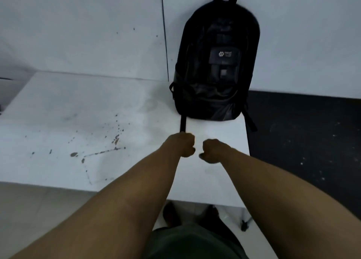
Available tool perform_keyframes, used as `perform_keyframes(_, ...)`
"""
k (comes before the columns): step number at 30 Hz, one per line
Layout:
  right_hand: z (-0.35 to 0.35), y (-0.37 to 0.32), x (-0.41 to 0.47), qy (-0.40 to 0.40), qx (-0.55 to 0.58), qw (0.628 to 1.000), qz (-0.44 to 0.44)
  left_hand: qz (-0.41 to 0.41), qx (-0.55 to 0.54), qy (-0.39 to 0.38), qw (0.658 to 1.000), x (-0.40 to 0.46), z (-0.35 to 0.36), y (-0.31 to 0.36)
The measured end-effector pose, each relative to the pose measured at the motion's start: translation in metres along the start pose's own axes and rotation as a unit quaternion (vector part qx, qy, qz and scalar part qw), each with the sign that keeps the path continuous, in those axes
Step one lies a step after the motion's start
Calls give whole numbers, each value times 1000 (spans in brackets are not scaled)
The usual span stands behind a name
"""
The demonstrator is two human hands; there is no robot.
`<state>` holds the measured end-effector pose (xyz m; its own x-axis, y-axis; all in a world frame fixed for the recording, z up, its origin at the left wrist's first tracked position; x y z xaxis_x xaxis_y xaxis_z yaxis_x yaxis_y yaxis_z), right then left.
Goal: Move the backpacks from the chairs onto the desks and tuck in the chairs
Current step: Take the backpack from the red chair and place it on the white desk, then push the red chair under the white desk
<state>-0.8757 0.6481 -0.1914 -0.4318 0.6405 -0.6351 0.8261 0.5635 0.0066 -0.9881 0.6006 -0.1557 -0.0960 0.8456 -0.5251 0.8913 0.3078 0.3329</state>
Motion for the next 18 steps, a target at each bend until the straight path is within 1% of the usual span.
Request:
perform_keyframes(2, 50, -12, -13, -61, -6, 998, -15, -33, -1, -47, 998, -23, 49, -23)
perform_keyframes(4, 88, -23, -29, -93, -8, 995, -32, -67, -21, -75, 995, -49, 95, -43)
perform_keyframes(8, 145, -41, -64, -117, 25, 991, -54, -122, -60, -144, 980, -98, 168, -64)
perform_keyframes(10, 165, -50, -85, -123, 36, 989, -68, -154, -82, -155, 972, -116, 189, -69)
perform_keyframes(12, 183, -54, -105, -110, 42, 990, -82, -180, -122, -127, 968, -128, 201, -70)
perform_keyframes(14, 202, -54, -132, -92, 59, 990, -86, -183, -174, -73, 965, -150, 205, -60)
perform_keyframes(17, 249, -42, -171, -104, 110, 986, -63, -167, -288, -9, 943, -193, 229, -43)
perform_keyframes(18, 266, -37, -183, -117, 116, 985, -52, -163, -302, -12, 939, -210, 241, -40)
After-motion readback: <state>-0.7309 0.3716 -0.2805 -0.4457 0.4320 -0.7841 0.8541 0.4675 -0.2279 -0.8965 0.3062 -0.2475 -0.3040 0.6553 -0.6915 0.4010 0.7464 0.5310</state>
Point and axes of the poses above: each hand's wrist, its own x-axis towards the middle knuckle, its own z-axis out of the palm, y = z × x, the point moved 6 cm from there along x, towards the middle knuckle, and after that the axes turned 8 degrees about -x, right-handed, at the moved point
